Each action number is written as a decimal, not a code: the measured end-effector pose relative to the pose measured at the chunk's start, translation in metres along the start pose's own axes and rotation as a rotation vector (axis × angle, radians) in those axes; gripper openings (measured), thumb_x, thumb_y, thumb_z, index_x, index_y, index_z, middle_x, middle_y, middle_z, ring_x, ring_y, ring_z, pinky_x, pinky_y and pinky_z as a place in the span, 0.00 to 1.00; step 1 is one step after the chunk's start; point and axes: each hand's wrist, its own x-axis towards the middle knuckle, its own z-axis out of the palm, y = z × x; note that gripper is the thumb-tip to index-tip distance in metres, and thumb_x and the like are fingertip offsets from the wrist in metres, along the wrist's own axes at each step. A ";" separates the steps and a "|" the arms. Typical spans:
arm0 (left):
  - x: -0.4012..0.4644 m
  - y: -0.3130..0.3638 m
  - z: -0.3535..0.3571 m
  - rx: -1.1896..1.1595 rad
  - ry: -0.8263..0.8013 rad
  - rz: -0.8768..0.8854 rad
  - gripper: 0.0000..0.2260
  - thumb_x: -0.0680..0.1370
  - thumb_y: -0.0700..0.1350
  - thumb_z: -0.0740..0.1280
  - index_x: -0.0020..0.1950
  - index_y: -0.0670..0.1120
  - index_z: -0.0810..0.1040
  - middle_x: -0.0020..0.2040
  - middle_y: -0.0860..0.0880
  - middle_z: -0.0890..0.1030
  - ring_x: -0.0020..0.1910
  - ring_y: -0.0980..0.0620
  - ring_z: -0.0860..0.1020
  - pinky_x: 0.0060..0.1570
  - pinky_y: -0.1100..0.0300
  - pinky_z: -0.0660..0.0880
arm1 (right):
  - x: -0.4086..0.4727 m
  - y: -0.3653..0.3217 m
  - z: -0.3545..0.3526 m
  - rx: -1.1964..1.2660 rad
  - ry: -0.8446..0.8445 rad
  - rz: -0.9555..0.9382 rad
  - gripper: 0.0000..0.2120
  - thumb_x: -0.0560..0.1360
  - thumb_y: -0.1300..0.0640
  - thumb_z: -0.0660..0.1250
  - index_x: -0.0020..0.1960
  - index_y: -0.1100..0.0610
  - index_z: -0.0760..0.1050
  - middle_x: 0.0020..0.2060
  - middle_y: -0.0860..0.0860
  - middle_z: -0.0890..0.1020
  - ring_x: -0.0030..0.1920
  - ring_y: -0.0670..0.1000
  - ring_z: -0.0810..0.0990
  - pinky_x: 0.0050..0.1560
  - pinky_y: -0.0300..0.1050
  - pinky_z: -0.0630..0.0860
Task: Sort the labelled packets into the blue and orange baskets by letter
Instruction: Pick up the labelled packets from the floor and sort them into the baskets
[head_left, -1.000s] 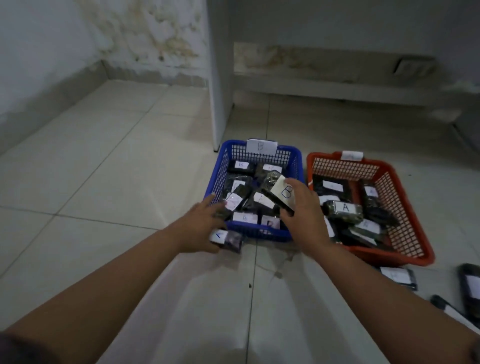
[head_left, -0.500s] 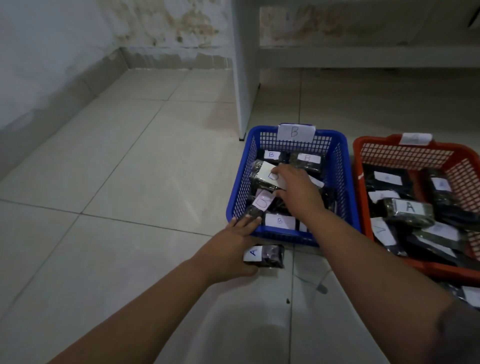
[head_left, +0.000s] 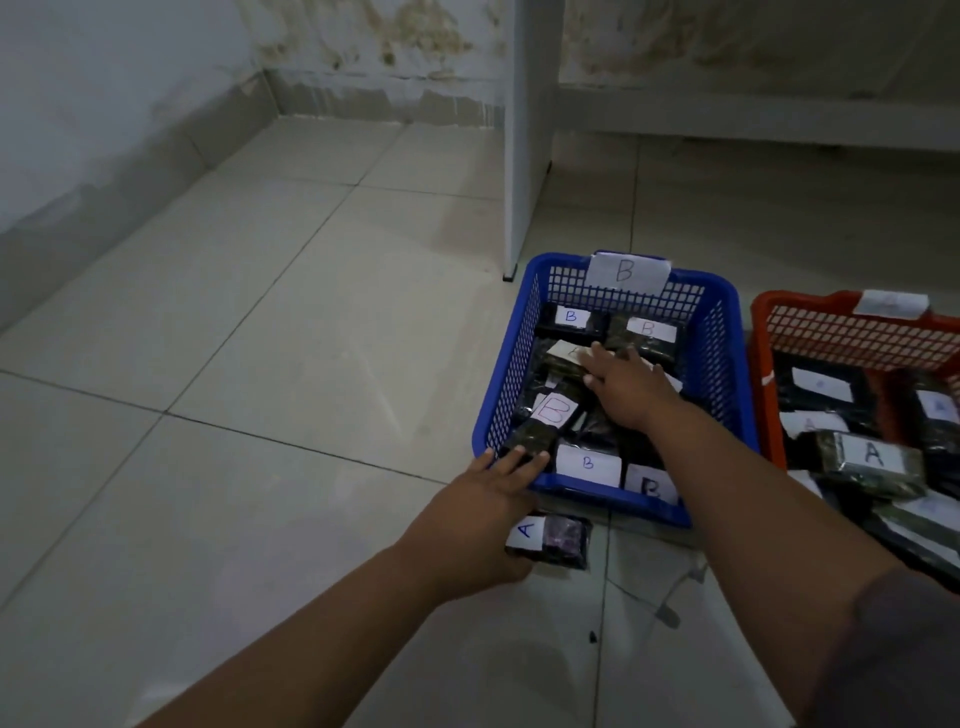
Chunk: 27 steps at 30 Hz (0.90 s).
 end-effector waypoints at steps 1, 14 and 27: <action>0.000 0.000 0.000 0.002 -0.003 0.000 0.25 0.73 0.55 0.67 0.69 0.51 0.70 0.78 0.52 0.50 0.77 0.54 0.46 0.71 0.59 0.37 | -0.003 -0.001 0.000 -0.025 -0.012 0.003 0.24 0.82 0.48 0.49 0.77 0.45 0.47 0.77 0.47 0.45 0.76 0.58 0.42 0.72 0.65 0.44; 0.010 0.035 -0.040 -0.076 0.143 -0.061 0.16 0.71 0.52 0.70 0.57 0.53 0.76 0.53 0.52 0.79 0.50 0.54 0.77 0.42 0.62 0.66 | -0.149 -0.005 -0.035 0.781 0.216 -0.125 0.16 0.79 0.51 0.62 0.66 0.49 0.72 0.63 0.44 0.74 0.63 0.45 0.72 0.60 0.36 0.70; 0.102 0.151 -0.045 -0.214 0.380 -0.109 0.43 0.72 0.61 0.68 0.78 0.49 0.48 0.76 0.48 0.58 0.74 0.50 0.58 0.71 0.52 0.59 | -0.225 0.120 -0.055 1.443 0.423 0.259 0.11 0.74 0.66 0.67 0.54 0.57 0.73 0.49 0.56 0.81 0.46 0.56 0.82 0.44 0.49 0.80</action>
